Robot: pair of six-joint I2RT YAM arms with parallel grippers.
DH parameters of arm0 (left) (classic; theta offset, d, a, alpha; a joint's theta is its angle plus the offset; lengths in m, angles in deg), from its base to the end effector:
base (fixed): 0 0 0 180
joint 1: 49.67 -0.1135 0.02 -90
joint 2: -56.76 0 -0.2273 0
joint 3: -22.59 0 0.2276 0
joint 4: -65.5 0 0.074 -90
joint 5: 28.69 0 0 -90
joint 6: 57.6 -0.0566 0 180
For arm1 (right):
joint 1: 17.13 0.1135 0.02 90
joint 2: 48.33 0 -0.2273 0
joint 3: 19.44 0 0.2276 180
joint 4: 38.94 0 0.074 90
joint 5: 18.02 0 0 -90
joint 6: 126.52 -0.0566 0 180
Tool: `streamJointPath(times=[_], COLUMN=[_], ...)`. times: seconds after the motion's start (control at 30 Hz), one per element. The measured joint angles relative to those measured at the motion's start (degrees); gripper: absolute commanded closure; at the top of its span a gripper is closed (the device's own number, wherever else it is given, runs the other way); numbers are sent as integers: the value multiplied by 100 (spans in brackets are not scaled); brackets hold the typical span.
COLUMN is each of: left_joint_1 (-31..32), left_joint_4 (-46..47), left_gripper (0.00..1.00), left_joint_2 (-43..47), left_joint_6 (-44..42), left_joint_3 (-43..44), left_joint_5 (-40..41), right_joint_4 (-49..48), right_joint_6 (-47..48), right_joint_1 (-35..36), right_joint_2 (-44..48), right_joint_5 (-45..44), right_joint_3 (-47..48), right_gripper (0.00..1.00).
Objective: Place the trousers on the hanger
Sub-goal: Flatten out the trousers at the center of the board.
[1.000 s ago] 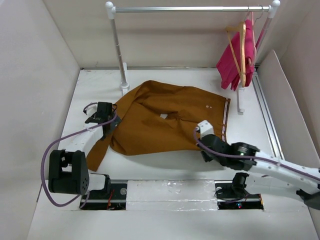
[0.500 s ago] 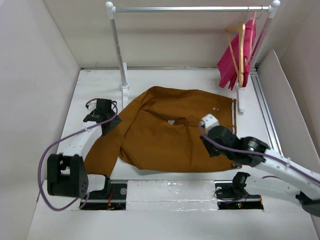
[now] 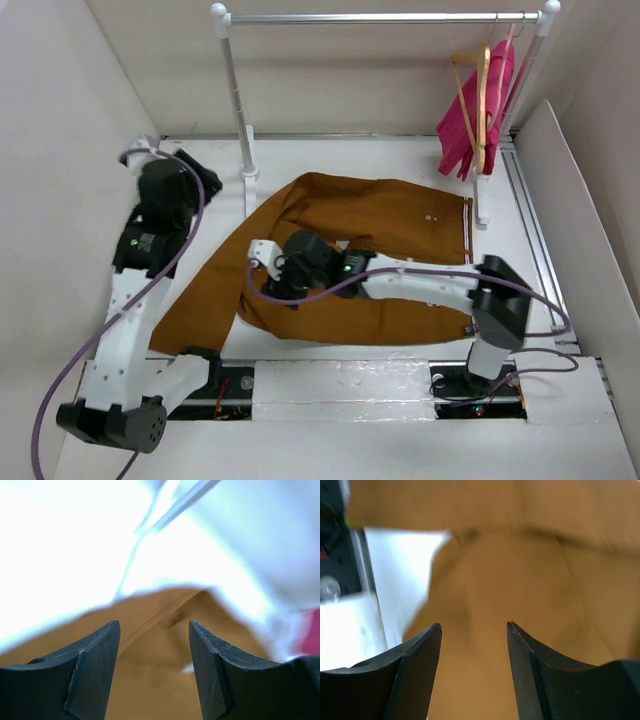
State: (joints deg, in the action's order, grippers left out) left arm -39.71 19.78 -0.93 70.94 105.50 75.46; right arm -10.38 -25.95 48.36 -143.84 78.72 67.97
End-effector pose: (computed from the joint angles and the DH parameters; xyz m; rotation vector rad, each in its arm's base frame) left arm 0.2241 -0.0253 0.3575 -0.6355 1.8237 -0.3305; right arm 0.1481 0.3409 0.2299 -1.4610 1.7583 0.6487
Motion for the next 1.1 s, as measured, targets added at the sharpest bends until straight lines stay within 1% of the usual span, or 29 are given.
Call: streamJointPath(times=[0.13, 0.17, 0.3, 0.37, 0.43, 0.5, 0.53, 0.63, 0.7, 0.77, 0.8, 0.83, 0.87, 0.9, 0.97, 1.0, 1.1], left_joint_1=[0, 0, -7, -7, -7, -7, -7, -7, -7, -7, -7, -7, -7, -7, -7, -7, -7], left_joint_4=[317, 330, 275, 203, 125, 101, 103, 48, 20, -33, -68, -68, -70, -70, -72, -68, -63], left_gripper=[46, 46, 46, 46, 46, 45, 45, 45, 46, 45, 45, 45, 45, 45, 46, 46, 46], left_joint_2=[251, 289, 308, 293, 286, 341, 400, 592, 741, 863, 927, 1023, 1080, 1113, 1143, 1143, 1143], left_joint_6=[-33, -50, -144, -197, -236, -260, -262, -258, -262, -278, -297, -297, -308, -319, -326, -328, -334], left_joint_3=[1325, 1591, 2367, 2651, 2848, 2955, 2964, 2957, 2944, 2942, 2944, 2953, 2962, 2966, 2968, 2959, 2828], left_joint_5=[37, -7, -190, -271, -361, -498, -564, -706, -750, -743, -723, -723, -691, -673, -627, -612, -612], right_joint_4=[-210, -208, -256, -240, -195, -15, 87, 376, 485, 629, 645, 697, 708, 678, 544, 474, 286], right_joint_6=[157, 219, 592, 855, 1163, 1467, 1604, 1912, 2031, 2074, 2079, 2079, 2092, 2072, 2015, 1963, 1814], right_joint_1=[129, 208, 640, 822, 925, 938, 927, 874, 833, 796, 772, 772, 772, 780, 804, 815, 876], right_joint_2=[-1318, -1600, -2354, -2645, -3005, -3434, -3648, -4194, -4428, -4540, -4572, -4575, -4575, -4570, -4496, -4441, -4343], right_joint_5=[640, 745, 994, 1241, 1473, 1626, 1648, 1665, 1635, 1661, 1661, 1655, 1657, 1633, 1596, 1523, 1283], right_joint_3=[1064, 1338, 1998, 2221, 2553, 3064, 3340, 4037, 4269, 4367, 4448, 4470, 4468, 4426, 4218, 4118, 3932], right_gripper=[40, 41, 42, 38, 32, 29, 24, 23, 23, 26, 34, 34, 48, 72, 89, 100, 100])
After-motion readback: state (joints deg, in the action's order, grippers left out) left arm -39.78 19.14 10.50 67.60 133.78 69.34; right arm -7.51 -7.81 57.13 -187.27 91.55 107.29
